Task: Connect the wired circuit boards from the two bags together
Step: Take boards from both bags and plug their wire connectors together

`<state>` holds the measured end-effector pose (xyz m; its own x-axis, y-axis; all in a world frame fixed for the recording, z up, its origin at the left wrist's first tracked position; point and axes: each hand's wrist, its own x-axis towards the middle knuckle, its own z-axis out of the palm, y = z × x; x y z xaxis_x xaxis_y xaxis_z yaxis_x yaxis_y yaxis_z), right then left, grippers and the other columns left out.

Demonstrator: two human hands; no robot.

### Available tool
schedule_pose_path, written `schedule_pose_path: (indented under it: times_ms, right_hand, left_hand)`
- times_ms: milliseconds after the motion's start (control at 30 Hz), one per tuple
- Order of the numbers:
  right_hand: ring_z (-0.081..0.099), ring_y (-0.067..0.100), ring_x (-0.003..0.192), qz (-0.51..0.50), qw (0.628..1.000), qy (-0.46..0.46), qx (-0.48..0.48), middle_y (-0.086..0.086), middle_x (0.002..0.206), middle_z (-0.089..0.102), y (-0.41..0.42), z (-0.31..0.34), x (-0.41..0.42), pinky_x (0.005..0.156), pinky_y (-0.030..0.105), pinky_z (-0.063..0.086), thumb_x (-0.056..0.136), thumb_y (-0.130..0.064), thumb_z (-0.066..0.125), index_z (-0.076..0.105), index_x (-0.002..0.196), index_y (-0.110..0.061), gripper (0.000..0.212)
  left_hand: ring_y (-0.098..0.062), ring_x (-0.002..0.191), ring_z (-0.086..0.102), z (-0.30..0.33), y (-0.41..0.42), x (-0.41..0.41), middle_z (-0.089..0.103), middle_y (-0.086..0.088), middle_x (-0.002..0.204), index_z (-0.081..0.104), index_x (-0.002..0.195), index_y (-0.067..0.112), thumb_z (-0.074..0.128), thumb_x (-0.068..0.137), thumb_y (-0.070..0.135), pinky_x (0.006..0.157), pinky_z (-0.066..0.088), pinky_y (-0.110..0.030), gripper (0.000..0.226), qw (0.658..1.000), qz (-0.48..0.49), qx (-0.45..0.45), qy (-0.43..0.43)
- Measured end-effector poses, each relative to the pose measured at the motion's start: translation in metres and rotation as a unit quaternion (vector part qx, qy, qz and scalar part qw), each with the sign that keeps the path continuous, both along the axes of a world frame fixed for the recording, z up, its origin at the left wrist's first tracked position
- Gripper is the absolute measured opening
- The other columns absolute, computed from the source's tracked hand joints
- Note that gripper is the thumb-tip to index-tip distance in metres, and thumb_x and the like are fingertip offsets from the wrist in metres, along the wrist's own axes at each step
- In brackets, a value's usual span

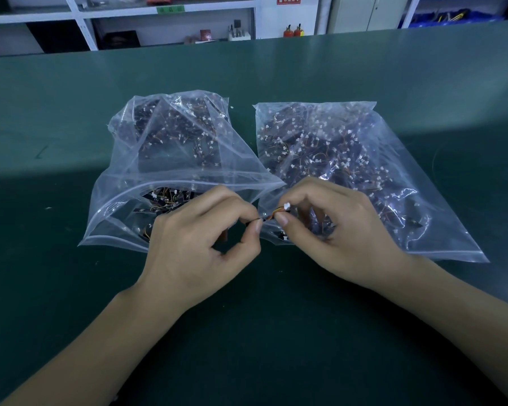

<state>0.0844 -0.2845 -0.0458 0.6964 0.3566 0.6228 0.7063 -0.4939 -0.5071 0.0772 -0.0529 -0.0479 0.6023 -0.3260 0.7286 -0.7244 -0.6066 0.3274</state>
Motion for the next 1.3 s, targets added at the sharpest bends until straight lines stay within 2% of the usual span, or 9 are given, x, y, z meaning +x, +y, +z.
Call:
schedule_pose_path:
  times_ms: [133,433,567,767,867,967,1133,1200,1300]
  right_hand:
    - [0.061,0.014,0.071,0.0,1.0,0.003,-0.008,-0.013,0.087,0.062,0.0,0.0,0.0,0.065,0.026,0.048,0.1,-0.016,0.073,0.073,0.097,-0.009,0.008]
    - [0.059,0.011,0.071,0.005,1.0,0.003,0.001,-0.018,0.089,0.059,-0.001,-0.002,0.001,0.069,0.019,0.044,0.101,-0.017,0.073,0.073,0.098,-0.009,0.009]
    - [0.059,0.012,0.07,0.006,1.0,0.0,-0.011,-0.017,0.088,0.058,-0.001,-0.002,0.002,0.066,0.023,0.046,0.102,-0.018,0.073,0.073,0.098,-0.009,0.009]
    - [0.062,0.014,0.071,-0.007,1.0,0.02,0.006,-0.017,0.092,0.065,-0.003,0.0,0.002,0.068,0.016,0.044,0.101,-0.017,0.074,0.072,0.101,-0.015,0.003]
    - [0.062,0.015,0.074,-0.01,1.0,0.019,-0.017,-0.024,0.097,0.061,-0.005,0.0,0.003,0.069,0.023,0.05,0.097,-0.032,0.078,0.071,0.109,-0.019,0.019]
    - [0.062,0.015,0.081,-0.007,0.997,0.001,-0.075,-0.015,0.107,0.065,-0.008,0.002,0.005,0.076,0.036,0.055,0.089,-0.044,0.081,0.068,0.121,-0.022,0.041]
    - [0.059,0.011,0.084,-0.002,0.99,-0.015,-0.141,-0.014,0.11,0.062,-0.013,0.004,0.011,0.09,0.037,0.052,0.078,-0.021,0.075,0.064,0.127,-0.026,0.05]
    - [0.059,0.011,0.08,-0.008,0.991,-0.016,-0.13,-0.013,0.102,0.063,-0.014,0.003,0.012,0.084,0.037,0.053,0.08,-0.013,0.071,0.068,0.123,-0.023,0.044]
    - [0.062,0.016,0.075,-0.014,0.997,-0.013,-0.072,-0.013,0.095,0.064,-0.015,0.002,0.01,0.07,0.034,0.054,0.086,-0.01,0.068,0.072,0.118,-0.021,0.035]
  left_hand:
    - [-0.022,0.066,0.061,0.0,0.0,0.0,0.067,0.005,0.088,0.075,0.085,0.011,0.07,0.097,0.014,0.055,0.05,-0.042,0.014,1.0,-0.001,0.01,-0.007]
    - [-0.022,0.066,0.061,0.002,0.0,-0.001,0.065,0.008,0.088,0.073,0.084,0.011,0.069,0.095,0.013,0.056,0.049,-0.043,0.012,1.0,-0.002,0.011,0.001]
    - [-0.017,0.063,0.057,0.0,-0.001,0.0,0.064,0.008,0.087,0.071,0.082,0.012,0.068,0.094,0.012,0.053,0.047,-0.041,0.012,1.0,0.001,0.018,-0.011]
    - [-0.012,0.07,0.062,-0.002,0.002,0.002,0.071,0.007,0.092,0.081,0.098,0.012,0.074,0.103,0.018,0.061,0.05,-0.03,0.011,0.999,-0.001,-0.053,-0.012]
    - [-0.007,0.073,0.063,-0.001,0.002,0.003,0.074,0.002,0.094,0.082,0.099,0.008,0.078,0.1,0.016,0.066,0.049,-0.021,0.009,0.996,-0.003,-0.077,-0.035]
    - [-0.011,0.074,0.066,-0.001,0.002,0.002,0.074,0.0,0.095,0.083,0.102,0.007,0.076,0.101,0.015,0.064,0.05,-0.024,0.01,0.997,-0.013,-0.067,-0.044]
    - [-0.02,0.073,0.068,0.0,0.002,0.002,0.074,-0.002,0.094,0.081,0.112,0.006,0.072,0.104,0.01,0.065,0.051,-0.032,0.013,0.997,-0.014,-0.062,-0.047]
    - [-0.022,0.072,0.068,0.001,0.003,0.002,0.074,-0.003,0.094,0.081,0.111,0.006,0.071,0.104,0.011,0.065,0.051,-0.034,0.013,0.997,-0.014,-0.059,-0.044]
    - [-0.017,0.072,0.064,0.002,0.004,0.002,0.072,-0.002,0.09,0.081,0.103,0.006,0.07,0.104,0.01,0.064,0.049,-0.027,0.013,0.998,-0.021,-0.051,-0.032]
